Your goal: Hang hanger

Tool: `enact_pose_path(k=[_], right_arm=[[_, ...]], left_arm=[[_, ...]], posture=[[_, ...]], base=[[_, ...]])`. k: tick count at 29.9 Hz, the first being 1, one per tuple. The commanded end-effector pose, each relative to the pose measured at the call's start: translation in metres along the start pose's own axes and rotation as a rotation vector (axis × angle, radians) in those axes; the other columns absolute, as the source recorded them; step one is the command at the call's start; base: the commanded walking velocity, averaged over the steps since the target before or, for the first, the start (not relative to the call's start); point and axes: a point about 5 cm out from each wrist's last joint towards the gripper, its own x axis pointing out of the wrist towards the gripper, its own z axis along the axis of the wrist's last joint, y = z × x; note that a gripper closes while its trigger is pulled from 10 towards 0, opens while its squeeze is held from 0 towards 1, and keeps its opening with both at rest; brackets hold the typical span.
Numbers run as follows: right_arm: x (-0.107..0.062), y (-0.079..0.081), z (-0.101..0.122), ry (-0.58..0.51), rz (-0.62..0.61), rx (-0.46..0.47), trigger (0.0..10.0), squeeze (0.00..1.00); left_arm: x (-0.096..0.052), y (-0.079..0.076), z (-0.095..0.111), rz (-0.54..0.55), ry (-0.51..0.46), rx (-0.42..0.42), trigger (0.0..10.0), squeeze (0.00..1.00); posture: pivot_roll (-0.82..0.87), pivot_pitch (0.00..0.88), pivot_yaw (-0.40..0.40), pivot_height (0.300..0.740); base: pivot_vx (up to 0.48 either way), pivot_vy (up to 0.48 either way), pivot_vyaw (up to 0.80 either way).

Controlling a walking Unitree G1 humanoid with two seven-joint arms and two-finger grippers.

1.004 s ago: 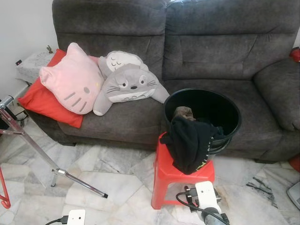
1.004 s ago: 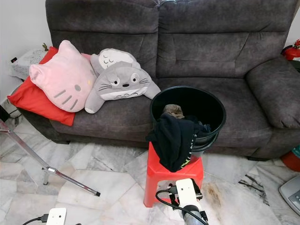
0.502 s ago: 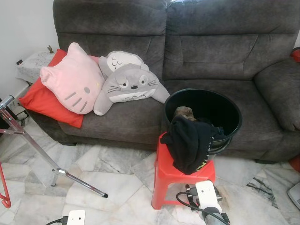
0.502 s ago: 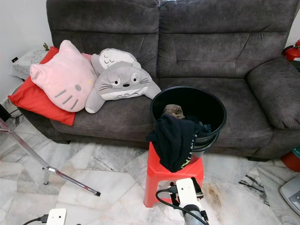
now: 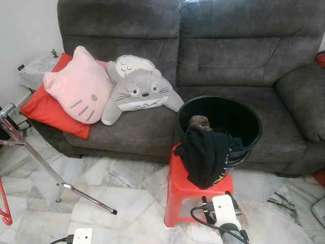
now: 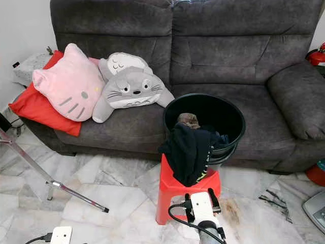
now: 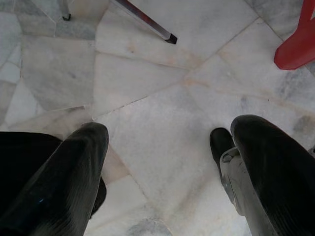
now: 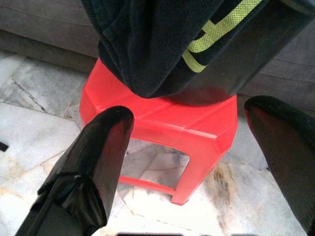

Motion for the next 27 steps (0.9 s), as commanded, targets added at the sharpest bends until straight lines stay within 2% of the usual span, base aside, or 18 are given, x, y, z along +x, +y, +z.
enact_pose_path(k=[1,6,7,8,9,11,14,16,19,20,25,26,27], right_arm=[[-0.001,0.003,0.001,-0.013,0.017,0.021,10.0,0.0],[-0.001,0.005,0.004,-0.04,0.061,0.063,10.0,0.0],[0.002,0.005,0.008,-0.046,0.068,0.105,10.0,0.0],[0.016,0.0,0.034,-0.128,0.057,0.155,10.0,0.0],[0.027,-0.007,0.062,-0.237,0.039,0.151,10.0,0.0],[0.035,-0.015,0.094,-0.359,0.013,0.124,10.0,0.0],[0.036,-0.018,0.104,-0.394,0.001,0.093,10.0,0.0],[0.034,-0.021,0.114,-0.461,-0.003,0.082,10.0,0.0],[0.028,-0.025,0.12,-0.523,-0.016,0.084,10.0,0.0],[0.02,-0.029,0.123,-0.567,-0.032,0.088,10.0,0.0],[0.017,-0.03,0.125,-0.569,-0.035,0.088,10.0,0.0],[0.003,-0.028,0.103,-0.51,-0.021,0.072,10.0,0.0],[0.003,-0.028,0.103,-0.51,-0.021,0.072,10.0,0.0]], left_arm=[[-0.001,0.003,-0.004,0.012,0.009,0.011,10.0,0.0],[-0.001,0.003,-0.003,0.014,0.006,0.015,10.0,0.0],[-0.001,0.003,-0.003,0.014,0.004,0.017,10.0,0.0],[-0.001,0.004,-0.002,0.014,0.004,0.018,10.0,0.0],[-0.001,0.004,-0.002,0.015,0.003,0.018,10.0,0.0],[-0.001,0.004,-0.002,0.015,0.002,0.019,10.0,0.0],[-0.001,0.005,-0.002,0.015,0.0,0.02,10.0,0.0],[-0.001,0.006,-0.002,0.016,0.0,0.021,10.0,0.0],[-0.001,0.007,-0.002,0.017,0.0,0.021,10.0,0.0],[-0.001,0.007,-0.002,0.017,0.0,0.022,10.0,0.0],[-0.001,0.007,-0.002,0.018,0.0,0.022,10.0,0.0],[-0.001,0.008,-0.003,0.018,0.003,0.023,10.0,0.0],[-0.001,0.008,-0.003,0.018,0.003,0.023,10.0,0.0]], posture=[[-0.2,0.0,0.075,0.74],[-0.2,0.0,0.076,0.74],[-0.2,0.0,0.076,0.74],[-0.2,0.0,0.076,0.74],[-0.2,0.0,0.076,0.74],[-0.2,0.0,0.075,0.74],[-0.2,0.0,0.074,0.74],[-0.2,0.0,0.074,0.74],[-0.2,0.0,0.076,0.74],[-0.2,0.0,0.076,0.74],[-0.2,0.0,0.076,0.74],[-0.2,0.0,0.075,0.74],[-0.2,0.0,0.075,0.74]], base=[[0.0,0.0,0.0],[0.0,0.0,0.0],[0.0,0.0,0.0],[0.0,0.0,0.0],[0.0,0.0,0.0],[0.0,0.0,0.0],[0.0,0.0,0.0],[0.0,0.0,0.0],[0.0,0.0,0.0],[0.0,0.0,0.0],[0.0,0.0,0.0],[0.0,0.0,0.0],[0.0,0.0,0.0]])
